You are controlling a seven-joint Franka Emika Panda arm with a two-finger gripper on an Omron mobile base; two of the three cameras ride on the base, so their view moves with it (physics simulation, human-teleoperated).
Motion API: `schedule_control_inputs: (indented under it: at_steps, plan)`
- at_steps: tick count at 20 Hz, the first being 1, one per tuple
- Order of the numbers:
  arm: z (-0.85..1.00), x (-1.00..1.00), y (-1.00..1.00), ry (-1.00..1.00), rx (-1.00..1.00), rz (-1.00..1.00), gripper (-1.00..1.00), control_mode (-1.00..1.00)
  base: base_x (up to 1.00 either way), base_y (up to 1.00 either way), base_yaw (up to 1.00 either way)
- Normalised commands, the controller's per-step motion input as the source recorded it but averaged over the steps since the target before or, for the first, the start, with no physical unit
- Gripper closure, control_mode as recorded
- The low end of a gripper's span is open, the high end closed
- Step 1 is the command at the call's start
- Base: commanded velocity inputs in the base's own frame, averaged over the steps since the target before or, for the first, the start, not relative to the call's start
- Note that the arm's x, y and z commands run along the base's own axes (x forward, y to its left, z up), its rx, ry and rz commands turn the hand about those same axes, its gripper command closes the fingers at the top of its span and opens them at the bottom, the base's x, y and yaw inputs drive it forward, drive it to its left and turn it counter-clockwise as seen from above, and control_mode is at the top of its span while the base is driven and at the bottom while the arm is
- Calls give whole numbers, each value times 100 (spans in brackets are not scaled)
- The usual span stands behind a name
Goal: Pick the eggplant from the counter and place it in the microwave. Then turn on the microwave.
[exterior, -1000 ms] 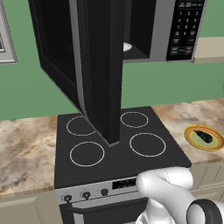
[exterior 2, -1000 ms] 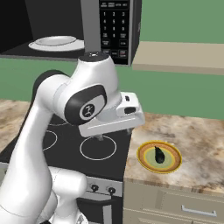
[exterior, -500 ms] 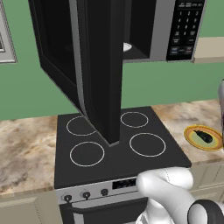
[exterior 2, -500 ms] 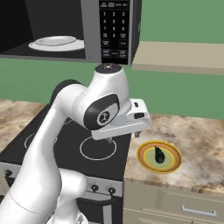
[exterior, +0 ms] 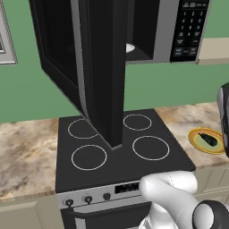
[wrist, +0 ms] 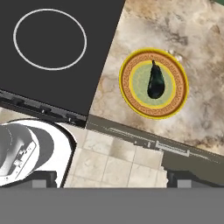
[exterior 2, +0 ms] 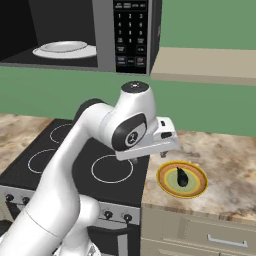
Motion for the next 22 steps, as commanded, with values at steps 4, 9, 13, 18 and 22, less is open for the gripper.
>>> schedule_control_inputs:
  at_steps: [4,9,13,18,22]
  plan:
    - [-23,36,-18,0,0,0,-100,-100,0,0,0]
    - [-22,37,-16,0,0,0,-100,-100,0,0,0]
    - [-20,37,-17,0,0,0,-100,-100,0,0,0]
    - [-23,34,-19,2,0,0,-100,-100,0,0,0]
    - [-23,33,-21,4,0,0,-100,-100,0,0,0]
